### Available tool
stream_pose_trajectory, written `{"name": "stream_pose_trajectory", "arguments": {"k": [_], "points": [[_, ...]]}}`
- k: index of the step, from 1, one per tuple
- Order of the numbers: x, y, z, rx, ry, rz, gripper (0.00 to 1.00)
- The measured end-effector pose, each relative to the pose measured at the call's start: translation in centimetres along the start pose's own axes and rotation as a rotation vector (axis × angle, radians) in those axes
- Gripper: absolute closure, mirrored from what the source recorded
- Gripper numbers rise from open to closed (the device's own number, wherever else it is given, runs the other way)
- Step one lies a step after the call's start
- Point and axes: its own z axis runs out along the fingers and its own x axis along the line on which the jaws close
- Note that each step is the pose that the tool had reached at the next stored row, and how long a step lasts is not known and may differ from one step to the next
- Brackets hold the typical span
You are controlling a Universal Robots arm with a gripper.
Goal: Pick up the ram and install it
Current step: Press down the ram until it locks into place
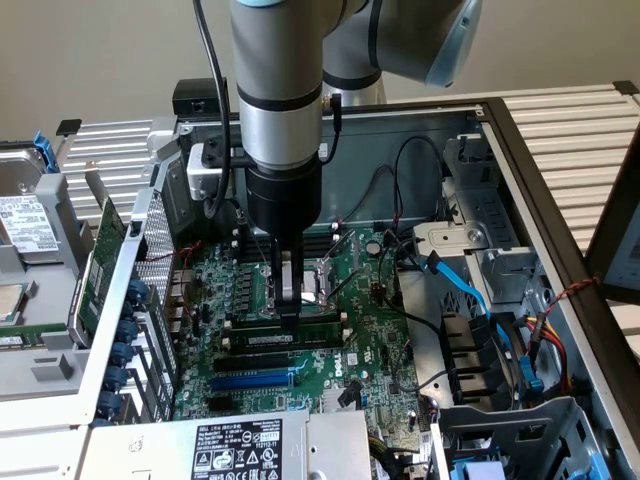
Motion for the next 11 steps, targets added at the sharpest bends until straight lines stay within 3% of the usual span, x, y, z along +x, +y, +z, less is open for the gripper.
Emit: {"name": "stream_pose_trajectory", "arguments": {"k": [6, 11], "points": [[0.03, 0.0, 0.03, -0.0001, -0.0056, 0.0, 0.9], [0.07, 0.0, 0.08, -0.0002, -0.0066, 0.0, 0.9]]}}
